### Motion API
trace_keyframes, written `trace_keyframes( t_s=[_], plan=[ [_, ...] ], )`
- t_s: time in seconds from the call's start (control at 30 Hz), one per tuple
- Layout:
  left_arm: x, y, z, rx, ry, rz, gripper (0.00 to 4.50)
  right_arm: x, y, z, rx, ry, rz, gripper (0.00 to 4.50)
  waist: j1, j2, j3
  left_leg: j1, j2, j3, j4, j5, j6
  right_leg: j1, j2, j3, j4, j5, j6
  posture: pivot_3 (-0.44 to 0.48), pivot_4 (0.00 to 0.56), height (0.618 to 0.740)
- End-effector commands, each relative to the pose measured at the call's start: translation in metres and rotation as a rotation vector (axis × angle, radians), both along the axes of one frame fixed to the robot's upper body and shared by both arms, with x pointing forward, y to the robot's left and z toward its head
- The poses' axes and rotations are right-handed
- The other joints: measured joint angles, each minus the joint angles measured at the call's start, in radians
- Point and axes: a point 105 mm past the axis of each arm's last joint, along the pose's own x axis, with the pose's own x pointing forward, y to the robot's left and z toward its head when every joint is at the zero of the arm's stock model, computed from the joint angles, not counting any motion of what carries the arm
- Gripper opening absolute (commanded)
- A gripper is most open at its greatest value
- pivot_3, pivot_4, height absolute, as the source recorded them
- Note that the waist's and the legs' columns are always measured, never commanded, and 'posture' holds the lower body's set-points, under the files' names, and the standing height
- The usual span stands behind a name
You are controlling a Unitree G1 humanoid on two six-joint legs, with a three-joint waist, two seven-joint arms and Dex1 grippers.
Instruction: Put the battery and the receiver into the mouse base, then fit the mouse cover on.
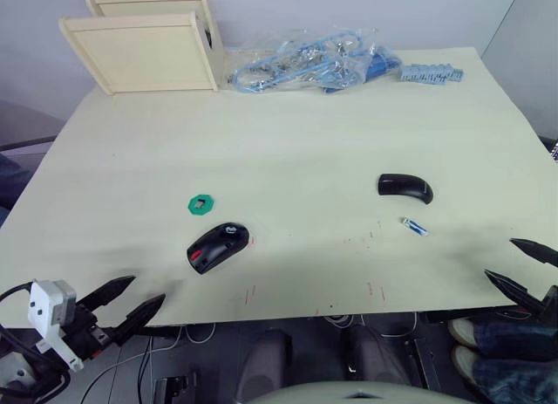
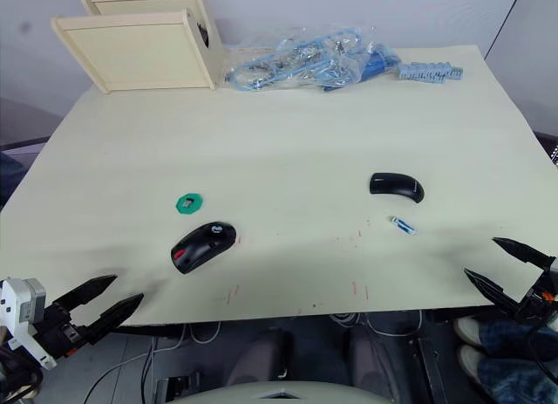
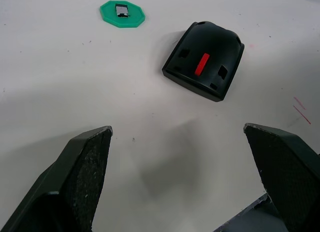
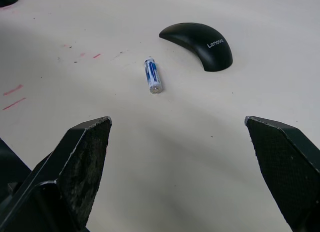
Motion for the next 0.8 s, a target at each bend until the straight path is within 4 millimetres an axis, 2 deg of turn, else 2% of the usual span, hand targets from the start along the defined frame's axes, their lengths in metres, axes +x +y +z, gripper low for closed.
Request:
trace_keyframes(
  t_s=[0.03,0.2,0.43,0.73,0.8],
  plan=[
    [-0.002,0.0,-0.002,0.012,0.005,-0.013,4.5,0.0,-0.003,0.012,-0.027,-0.054,0.0,4.48,0.0,0.0,0.0,0.0,0.0,0.0,0.0,0.0,0.0,0.0,0.0,0.0,0.0,0.0,0.0,0.0,0.15,0.74],
    [0.002,-0.001,0.009,0.0,-0.028,-0.077,4.5,0.015,0.017,0.03,0.022,-0.104,0.066,4.48,-0.004,0.0,0.0,0.0,0.0,0.0,0.0,0.0,0.0,0.0,0.0,0.0,0.0,0.0,0.0,0.0,0.15,0.74],
    [0.009,-0.001,0.028,0.047,-0.043,-0.205,4.5,0.032,0.054,0.054,0.063,-0.124,0.242,4.48,-0.001,0.0,0.0,0.0,0.0,-0.001,0.0,0.0,0.0,0.0,0.0,0.0,0.001,0.001,0.002,0.0,0.15,0.74],
    [0.022,0.0,0.056,0.093,-0.057,-0.346,4.5,0.029,0.093,0.075,0.037,-0.148,0.518,4.48,0.0,0.0,0.0,0.0,0.0,-0.001,0.0,0.0,0.0,0.0,0.0,-0.001,0.001,0.002,0.003,0.0,0.15,0.74],
    [0.029,-0.008,0.065,0.114,-0.066,-0.404,4.5,0.028,0.101,0.077,0.02,-0.159,0.578,4.48,0.0,0.0,0.0,0.0,0.0,-0.001,0.0,0.0,0.0,0.0,0.0,-0.001,0.001,0.002,0.003,0.0,0.15,0.74]
  ],
)
